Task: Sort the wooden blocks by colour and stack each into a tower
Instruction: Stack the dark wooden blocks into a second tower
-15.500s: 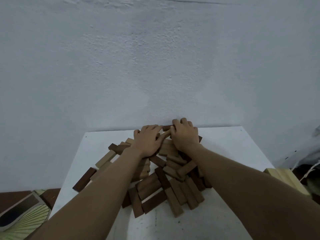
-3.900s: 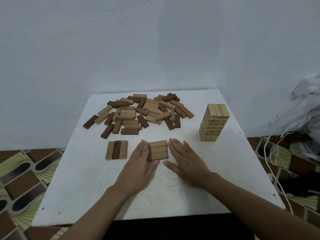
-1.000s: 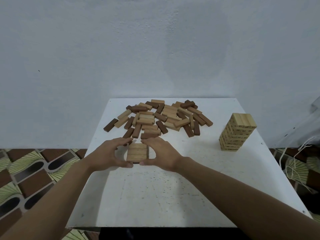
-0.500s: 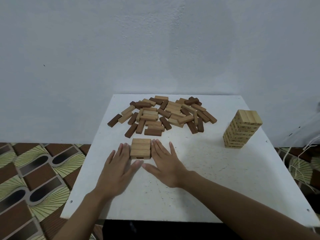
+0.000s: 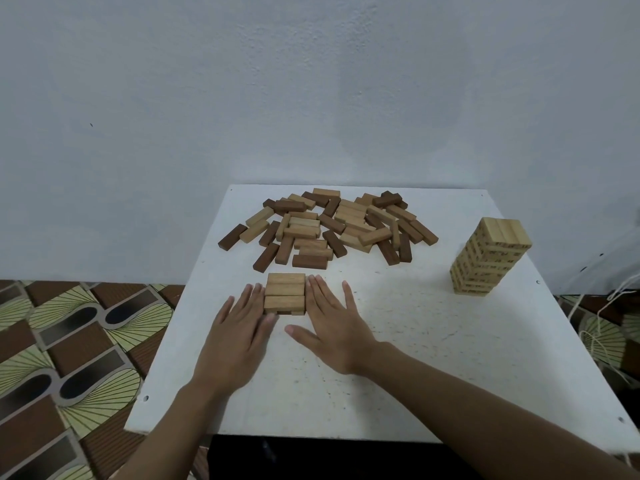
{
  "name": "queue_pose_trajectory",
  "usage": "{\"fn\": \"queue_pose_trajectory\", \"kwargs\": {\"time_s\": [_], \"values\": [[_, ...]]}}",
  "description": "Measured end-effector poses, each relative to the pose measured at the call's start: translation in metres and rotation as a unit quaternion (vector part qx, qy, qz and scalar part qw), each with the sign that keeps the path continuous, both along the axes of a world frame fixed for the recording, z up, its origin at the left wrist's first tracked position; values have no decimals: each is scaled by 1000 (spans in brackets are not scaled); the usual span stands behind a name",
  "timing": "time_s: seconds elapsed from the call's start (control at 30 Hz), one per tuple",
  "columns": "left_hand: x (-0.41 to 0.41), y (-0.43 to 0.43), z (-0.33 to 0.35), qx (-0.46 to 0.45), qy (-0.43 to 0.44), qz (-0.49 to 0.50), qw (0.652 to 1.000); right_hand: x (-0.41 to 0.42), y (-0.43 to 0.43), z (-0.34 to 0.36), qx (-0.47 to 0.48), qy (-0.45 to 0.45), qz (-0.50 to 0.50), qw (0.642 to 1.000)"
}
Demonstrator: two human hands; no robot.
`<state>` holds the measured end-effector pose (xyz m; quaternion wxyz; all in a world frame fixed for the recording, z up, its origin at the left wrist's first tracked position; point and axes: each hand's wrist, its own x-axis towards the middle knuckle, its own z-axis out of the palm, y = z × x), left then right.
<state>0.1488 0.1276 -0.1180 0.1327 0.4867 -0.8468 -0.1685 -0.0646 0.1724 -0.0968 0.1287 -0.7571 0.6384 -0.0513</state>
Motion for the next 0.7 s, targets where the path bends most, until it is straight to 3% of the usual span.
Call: {"fn": "queue_pose_trajectory", "kwargs": {"time_s": [0.57,0.7], "values": [[-4,0,2,-24,19,25,999,-1,0,-1,-13,-9,1,1000],[-6,2,15,12,80,45,996,-3,0,3,-13,-57,-12,998]]}}
